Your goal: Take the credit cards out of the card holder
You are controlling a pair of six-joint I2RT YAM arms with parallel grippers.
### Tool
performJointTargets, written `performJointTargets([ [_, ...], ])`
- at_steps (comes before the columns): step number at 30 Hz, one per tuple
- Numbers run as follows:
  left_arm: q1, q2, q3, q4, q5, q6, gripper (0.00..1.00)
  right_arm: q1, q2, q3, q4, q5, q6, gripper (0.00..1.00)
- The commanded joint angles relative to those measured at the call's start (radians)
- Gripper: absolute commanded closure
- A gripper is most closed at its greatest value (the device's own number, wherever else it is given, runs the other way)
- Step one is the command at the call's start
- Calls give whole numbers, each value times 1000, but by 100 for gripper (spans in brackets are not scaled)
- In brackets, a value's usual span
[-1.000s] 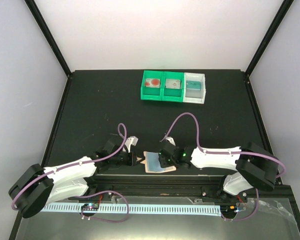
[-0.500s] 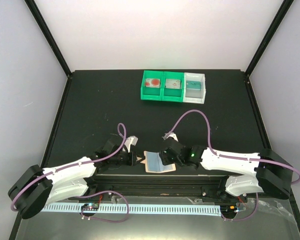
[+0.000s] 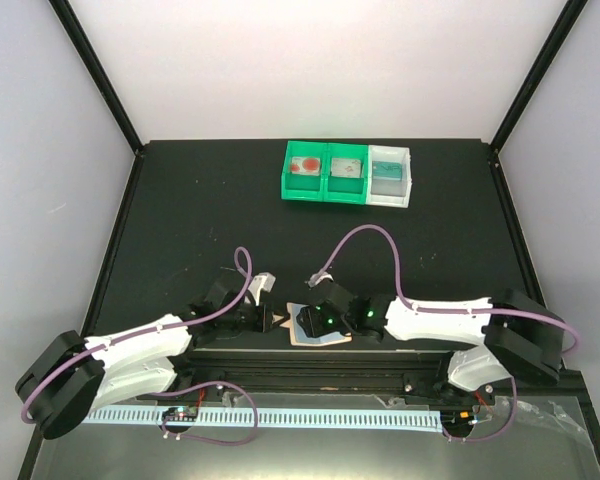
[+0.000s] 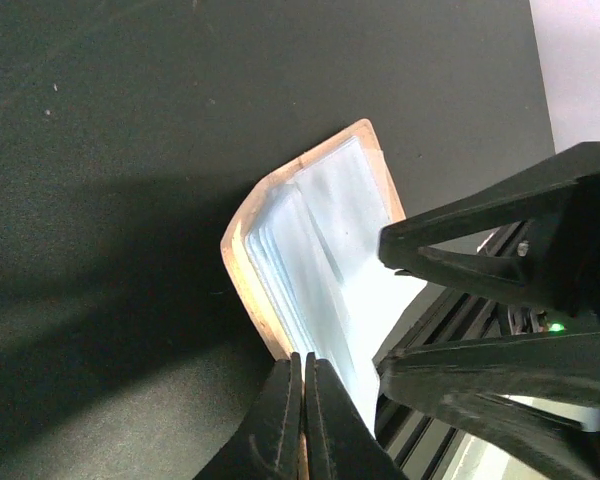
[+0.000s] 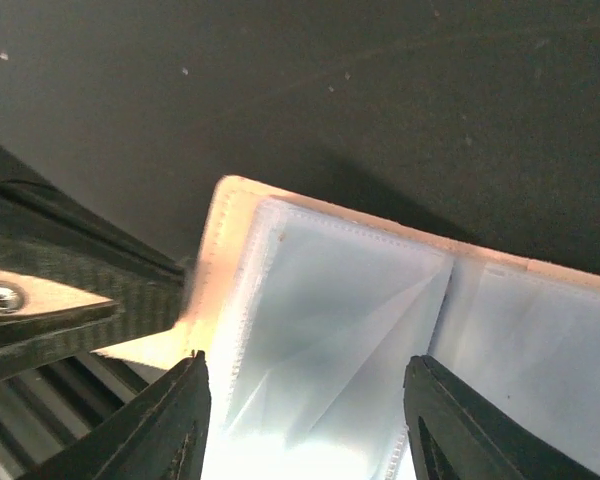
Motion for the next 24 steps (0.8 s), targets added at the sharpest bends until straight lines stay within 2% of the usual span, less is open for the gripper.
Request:
performJointTargets([
  [1,-5,-11,2,-4,-10,-2,98,5,54,18,40,-21,11,44],
  [12,-5,-23,-3,-13,-12,2,98,5,105,17,55,-36,13,41],
  [24,-5,-27,0,-19,-16,5,98,5,123,23,-74,75,24,42],
])
